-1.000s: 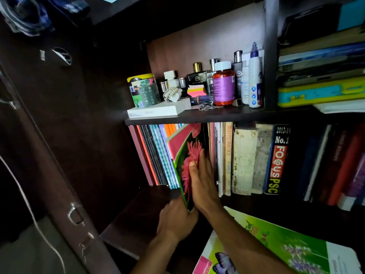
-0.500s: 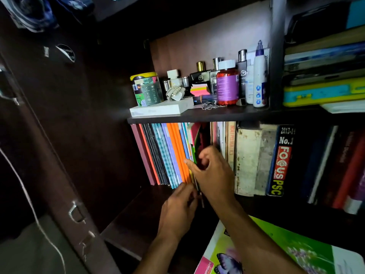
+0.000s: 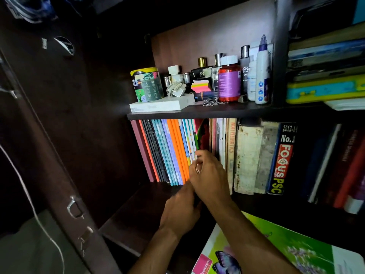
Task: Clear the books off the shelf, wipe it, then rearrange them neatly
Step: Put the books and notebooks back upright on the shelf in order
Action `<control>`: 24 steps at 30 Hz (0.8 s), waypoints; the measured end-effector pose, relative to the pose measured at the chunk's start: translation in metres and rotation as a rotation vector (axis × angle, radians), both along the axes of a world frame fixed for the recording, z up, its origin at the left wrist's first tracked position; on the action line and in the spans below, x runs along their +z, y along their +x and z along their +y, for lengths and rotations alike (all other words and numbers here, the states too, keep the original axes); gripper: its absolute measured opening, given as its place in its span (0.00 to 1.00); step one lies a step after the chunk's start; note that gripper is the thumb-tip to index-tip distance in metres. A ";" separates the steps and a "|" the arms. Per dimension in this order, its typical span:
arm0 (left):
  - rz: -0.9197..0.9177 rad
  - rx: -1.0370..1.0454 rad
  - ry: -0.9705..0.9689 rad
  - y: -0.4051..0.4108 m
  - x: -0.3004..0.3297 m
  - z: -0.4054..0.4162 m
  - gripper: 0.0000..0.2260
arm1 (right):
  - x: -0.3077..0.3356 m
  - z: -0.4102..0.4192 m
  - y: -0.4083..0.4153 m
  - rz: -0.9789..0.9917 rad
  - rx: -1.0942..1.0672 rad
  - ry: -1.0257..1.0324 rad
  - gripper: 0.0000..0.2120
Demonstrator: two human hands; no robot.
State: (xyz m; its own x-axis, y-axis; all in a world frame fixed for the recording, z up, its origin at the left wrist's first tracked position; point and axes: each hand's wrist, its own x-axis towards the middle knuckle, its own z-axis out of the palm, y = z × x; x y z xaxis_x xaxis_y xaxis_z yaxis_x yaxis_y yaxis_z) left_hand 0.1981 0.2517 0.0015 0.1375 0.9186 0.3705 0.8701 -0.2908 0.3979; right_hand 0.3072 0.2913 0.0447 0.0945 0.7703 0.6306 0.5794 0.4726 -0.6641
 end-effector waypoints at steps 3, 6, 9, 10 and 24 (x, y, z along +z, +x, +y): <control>0.114 -0.056 -0.060 -0.002 -0.004 0.004 0.27 | -0.002 -0.001 -0.004 -0.018 0.045 -0.069 0.24; 0.079 -0.091 -0.077 -0.004 -0.010 0.009 0.32 | -0.003 0.000 -0.005 0.014 0.096 -0.088 0.27; 0.116 -0.111 -0.076 -0.005 -0.012 0.011 0.33 | -0.001 -0.001 -0.005 0.010 0.106 -0.101 0.27; 0.120 -0.116 -0.072 -0.004 -0.011 0.012 0.31 | 0.003 0.001 -0.004 -0.004 0.105 -0.113 0.27; 0.153 -0.133 -0.045 -0.002 -0.014 0.019 0.17 | 0.012 -0.193 0.093 -1.215 0.278 -0.696 0.47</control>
